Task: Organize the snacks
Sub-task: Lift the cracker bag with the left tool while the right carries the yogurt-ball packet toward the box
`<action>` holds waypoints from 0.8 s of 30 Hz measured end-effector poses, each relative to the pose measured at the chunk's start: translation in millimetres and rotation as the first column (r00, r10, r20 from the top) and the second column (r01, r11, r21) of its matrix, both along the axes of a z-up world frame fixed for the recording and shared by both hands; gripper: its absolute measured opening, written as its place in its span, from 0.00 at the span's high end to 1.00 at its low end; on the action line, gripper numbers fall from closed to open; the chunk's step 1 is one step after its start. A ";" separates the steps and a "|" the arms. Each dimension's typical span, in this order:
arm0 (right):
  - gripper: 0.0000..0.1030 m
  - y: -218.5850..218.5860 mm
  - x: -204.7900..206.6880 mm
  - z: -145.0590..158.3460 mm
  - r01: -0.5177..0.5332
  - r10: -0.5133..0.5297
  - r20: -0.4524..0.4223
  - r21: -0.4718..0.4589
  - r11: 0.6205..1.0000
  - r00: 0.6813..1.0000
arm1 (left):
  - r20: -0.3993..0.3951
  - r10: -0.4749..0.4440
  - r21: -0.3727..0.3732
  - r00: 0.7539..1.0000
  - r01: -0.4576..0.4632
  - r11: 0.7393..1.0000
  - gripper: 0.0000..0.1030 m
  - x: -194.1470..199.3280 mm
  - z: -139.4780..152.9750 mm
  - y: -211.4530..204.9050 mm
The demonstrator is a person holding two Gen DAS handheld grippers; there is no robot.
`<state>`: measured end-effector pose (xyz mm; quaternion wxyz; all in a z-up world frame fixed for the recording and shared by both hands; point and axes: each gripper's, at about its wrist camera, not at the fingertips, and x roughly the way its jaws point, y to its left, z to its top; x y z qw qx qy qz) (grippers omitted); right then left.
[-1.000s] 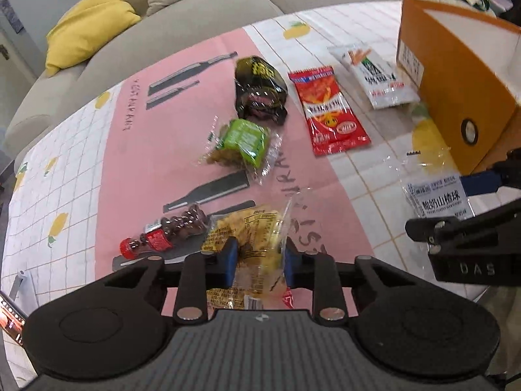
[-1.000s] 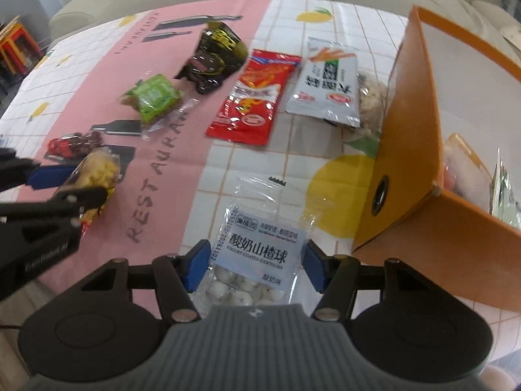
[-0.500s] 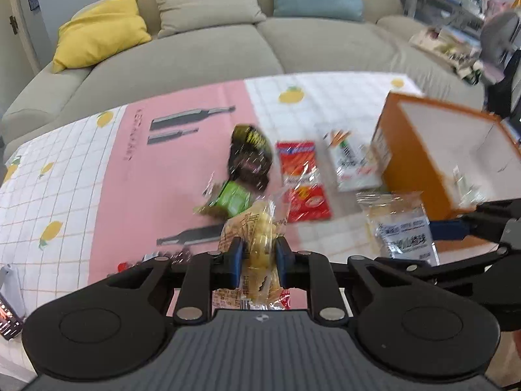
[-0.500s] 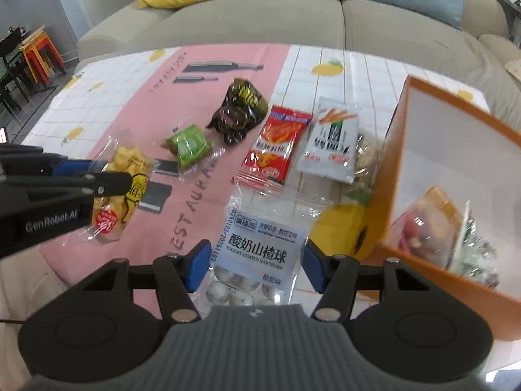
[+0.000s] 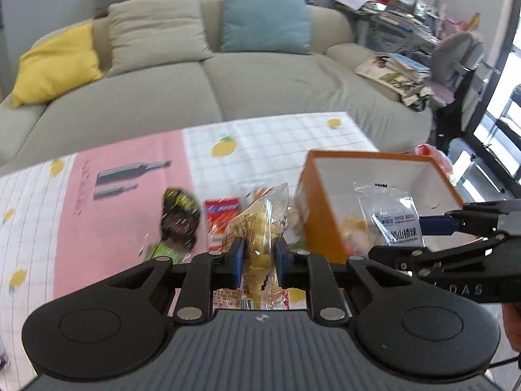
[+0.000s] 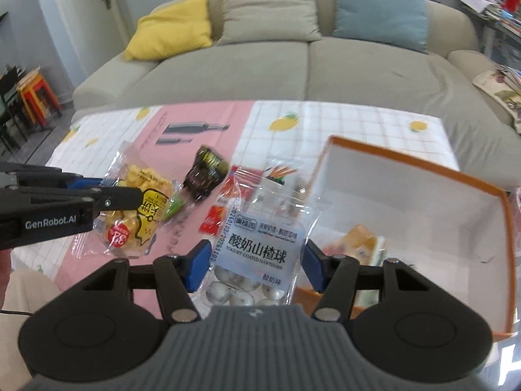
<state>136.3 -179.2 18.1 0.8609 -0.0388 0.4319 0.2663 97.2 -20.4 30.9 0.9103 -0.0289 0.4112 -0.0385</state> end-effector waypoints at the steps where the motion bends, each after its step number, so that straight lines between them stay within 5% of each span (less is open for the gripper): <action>1: 0.43 -7.9 2.3 3.1 0.013 -0.013 0.005 0.002 1.000 1.000 | 0.003 -0.011 -0.003 1.000 0.012 1.000 0.80 3.6 2.7 -4.4; 13: 0.43 -84.6 45.9 9.8 0.111 -0.108 0.041 -0.086 0.990 0.993 | 0.010 -0.215 -0.015 0.977 0.215 0.977 0.80 58.1 13.2 -85.2; 17: 0.43 -104.9 61.6 -5.7 0.125 -0.122 0.027 -0.128 0.984 0.992 | -0.014 -0.290 -0.045 0.957 0.289 0.956 0.80 76.0 3.9 -115.7; 24: 0.43 -129.6 94.5 -47.8 0.154 -0.165 -0.070 -0.148 0.977 0.984 | -0.105 -0.344 0.042 0.933 0.350 0.936 0.80 110.9 -35.1 -154.3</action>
